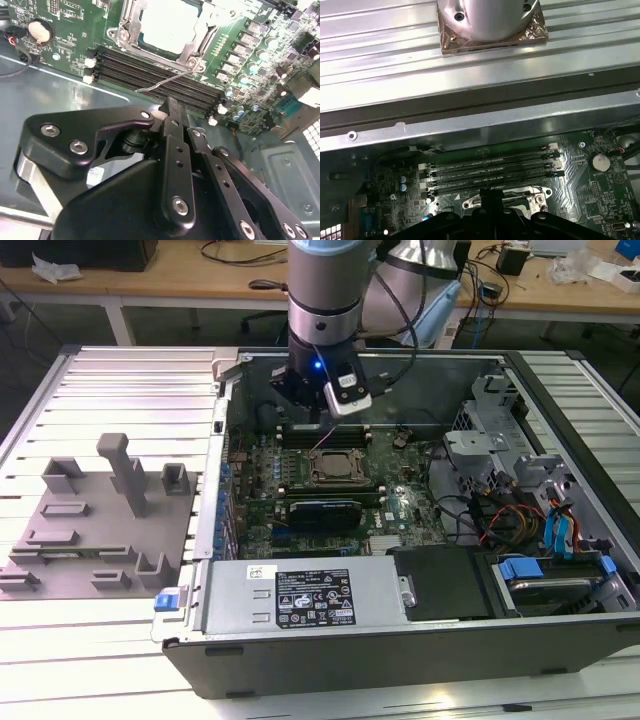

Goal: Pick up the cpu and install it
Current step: 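Install the first cpu locking lever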

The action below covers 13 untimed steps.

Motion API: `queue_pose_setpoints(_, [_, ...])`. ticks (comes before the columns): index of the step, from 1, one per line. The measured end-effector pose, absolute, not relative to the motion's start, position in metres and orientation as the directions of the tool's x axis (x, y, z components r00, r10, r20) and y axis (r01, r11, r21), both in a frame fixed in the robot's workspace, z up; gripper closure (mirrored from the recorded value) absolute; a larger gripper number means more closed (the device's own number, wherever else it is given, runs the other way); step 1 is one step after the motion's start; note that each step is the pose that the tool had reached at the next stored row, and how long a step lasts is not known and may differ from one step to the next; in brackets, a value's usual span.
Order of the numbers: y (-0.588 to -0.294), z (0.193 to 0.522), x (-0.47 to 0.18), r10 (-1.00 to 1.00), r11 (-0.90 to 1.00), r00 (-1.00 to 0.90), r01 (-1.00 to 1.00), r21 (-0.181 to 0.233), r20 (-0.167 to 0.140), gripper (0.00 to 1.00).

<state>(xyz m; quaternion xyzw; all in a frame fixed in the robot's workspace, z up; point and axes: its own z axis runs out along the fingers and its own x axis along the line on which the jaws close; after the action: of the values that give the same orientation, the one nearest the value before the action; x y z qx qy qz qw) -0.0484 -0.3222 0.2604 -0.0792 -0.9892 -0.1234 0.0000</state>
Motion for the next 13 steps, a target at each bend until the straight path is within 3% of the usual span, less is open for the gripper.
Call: queue_pose_setpoints(13, [-0.323,0.243,-0.044,0.157,0.957,-0.988,0.156,0.245,0.015,0.89])
